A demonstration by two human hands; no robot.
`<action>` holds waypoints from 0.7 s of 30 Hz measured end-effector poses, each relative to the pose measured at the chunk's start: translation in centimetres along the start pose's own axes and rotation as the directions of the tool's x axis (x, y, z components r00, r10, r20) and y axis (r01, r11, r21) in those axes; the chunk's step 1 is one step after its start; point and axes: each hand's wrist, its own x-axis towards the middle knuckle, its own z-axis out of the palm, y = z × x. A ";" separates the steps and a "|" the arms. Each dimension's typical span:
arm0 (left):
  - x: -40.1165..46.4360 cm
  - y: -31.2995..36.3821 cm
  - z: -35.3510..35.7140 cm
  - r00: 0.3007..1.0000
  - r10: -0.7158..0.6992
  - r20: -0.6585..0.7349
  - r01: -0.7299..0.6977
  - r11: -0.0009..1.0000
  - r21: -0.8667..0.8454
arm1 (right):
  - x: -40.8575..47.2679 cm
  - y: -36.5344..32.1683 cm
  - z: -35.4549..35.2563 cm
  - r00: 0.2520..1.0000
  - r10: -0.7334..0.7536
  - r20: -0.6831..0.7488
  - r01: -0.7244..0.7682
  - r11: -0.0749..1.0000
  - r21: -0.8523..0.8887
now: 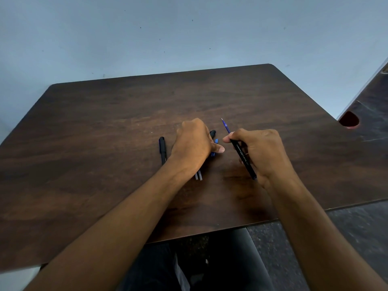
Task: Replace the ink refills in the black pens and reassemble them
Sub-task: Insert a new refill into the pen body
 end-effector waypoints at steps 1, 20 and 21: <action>0.1 0.1 0.0 1.000 -0.004 0.014 0.004 1.000 0.019 | 0.0 0.0 0.0 1.000 0.005 0.000 -0.005 1.000 -0.002; -2.8 -1.4 -2.3 0.991 0.063 -0.116 -0.093 0.957 -0.276 | 0.3 0.4 -0.3 0.998 0.063 0.020 -0.063 0.998 0.017; -3.3 -1.9 -2.4 0.986 0.077 -0.149 -0.119 0.947 -0.300 | 0.3 0.4 -0.1 0.997 0.065 0.030 -0.065 0.998 0.023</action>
